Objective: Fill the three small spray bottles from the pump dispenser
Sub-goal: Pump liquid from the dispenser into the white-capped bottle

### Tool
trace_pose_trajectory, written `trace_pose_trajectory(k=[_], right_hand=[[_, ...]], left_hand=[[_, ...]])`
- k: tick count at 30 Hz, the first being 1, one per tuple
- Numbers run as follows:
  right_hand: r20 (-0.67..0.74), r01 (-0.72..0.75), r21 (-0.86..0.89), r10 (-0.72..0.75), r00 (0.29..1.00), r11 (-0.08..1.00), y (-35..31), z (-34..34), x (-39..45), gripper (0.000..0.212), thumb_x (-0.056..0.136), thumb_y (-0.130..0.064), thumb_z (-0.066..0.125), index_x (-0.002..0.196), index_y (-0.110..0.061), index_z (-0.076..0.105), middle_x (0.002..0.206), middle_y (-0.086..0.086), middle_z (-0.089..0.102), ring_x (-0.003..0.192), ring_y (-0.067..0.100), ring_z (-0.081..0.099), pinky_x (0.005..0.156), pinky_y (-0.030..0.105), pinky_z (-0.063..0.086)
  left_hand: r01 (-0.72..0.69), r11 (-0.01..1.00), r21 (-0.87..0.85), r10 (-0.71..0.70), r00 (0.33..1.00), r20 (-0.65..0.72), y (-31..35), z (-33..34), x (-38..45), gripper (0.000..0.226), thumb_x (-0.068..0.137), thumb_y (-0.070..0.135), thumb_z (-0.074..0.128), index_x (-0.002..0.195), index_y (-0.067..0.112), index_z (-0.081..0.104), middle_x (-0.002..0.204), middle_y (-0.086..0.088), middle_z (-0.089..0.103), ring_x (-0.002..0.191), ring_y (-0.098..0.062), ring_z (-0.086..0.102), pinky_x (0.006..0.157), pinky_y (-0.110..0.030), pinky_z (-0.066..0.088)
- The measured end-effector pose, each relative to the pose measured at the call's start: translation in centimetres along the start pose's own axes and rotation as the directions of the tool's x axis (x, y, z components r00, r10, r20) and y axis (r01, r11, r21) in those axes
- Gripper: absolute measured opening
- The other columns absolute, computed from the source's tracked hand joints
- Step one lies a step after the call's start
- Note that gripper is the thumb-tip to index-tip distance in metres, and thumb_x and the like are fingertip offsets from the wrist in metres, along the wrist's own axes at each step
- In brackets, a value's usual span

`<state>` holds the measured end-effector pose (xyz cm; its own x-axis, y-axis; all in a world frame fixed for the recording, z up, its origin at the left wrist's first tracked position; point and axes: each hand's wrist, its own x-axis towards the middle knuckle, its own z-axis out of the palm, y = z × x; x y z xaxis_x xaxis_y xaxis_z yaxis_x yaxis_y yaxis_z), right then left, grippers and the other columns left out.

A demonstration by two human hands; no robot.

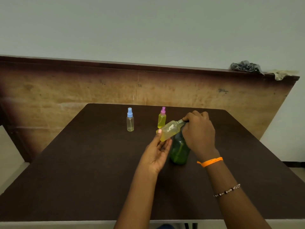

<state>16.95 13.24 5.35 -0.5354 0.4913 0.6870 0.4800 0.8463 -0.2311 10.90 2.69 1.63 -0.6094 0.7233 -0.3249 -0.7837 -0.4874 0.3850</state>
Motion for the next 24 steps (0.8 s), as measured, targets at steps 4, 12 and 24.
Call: trace_pose_trajectory(k=[4, 12, 24], right_hand=[[-0.153, 0.016, -0.029, -0.020, 0.988, 0.999, 0.2, 1.9, -2.4, 0.025, 0.069, 0.008, 0.056, 0.091, -0.001, 0.064, 0.086, 0.010, 0.060, 0.075, 0.031, 0.052, 0.053, 0.036, 0.044], [-0.074, 0.034, -0.002, -0.034, 0.997, 0.999, 0.1, 0.0, -0.5, 0.020, 0.070, 0.005, 0.055, 0.083, -0.004, 0.069, 0.081, 0.008, 0.063, 0.081, 0.032, 0.052, 0.059, 0.037, 0.043], [-0.067, -0.011, 0.047, 0.014, 0.998, 0.999, 0.3, 1.2, -2.3, 0.030, 0.069, 0.008, 0.061, 0.095, -0.006, 0.067, 0.089, 0.005, 0.061, 0.079, 0.028, 0.053, 0.051, 0.035, 0.048]], left_hand=[[0.004, 1.000, -0.012, -0.004, 1.000, 0.008, -0.1, -0.4, 0.3, 0.017, 0.086, 0.014, 0.062, 0.097, 0.001, 0.060, 0.098, -0.017, 0.064, 0.091, -0.024, 0.063, 0.069, -0.030, 0.057], [0.008, 1.000, -0.017, -0.008, 1.000, 0.015, 0.0, 0.0, -0.2, 0.017, 0.087, 0.013, 0.061, 0.099, 0.002, 0.059, 0.097, -0.017, 0.063, 0.091, -0.024, 0.062, 0.070, -0.030, 0.057], [0.017, 0.999, -0.042, -0.018, 1.000, -0.005, -0.2, -0.2, 0.0, 0.017, 0.087, 0.013, 0.062, 0.098, 0.001, 0.058, 0.099, -0.017, 0.062, 0.094, -0.024, 0.060, 0.080, -0.036, 0.054]])
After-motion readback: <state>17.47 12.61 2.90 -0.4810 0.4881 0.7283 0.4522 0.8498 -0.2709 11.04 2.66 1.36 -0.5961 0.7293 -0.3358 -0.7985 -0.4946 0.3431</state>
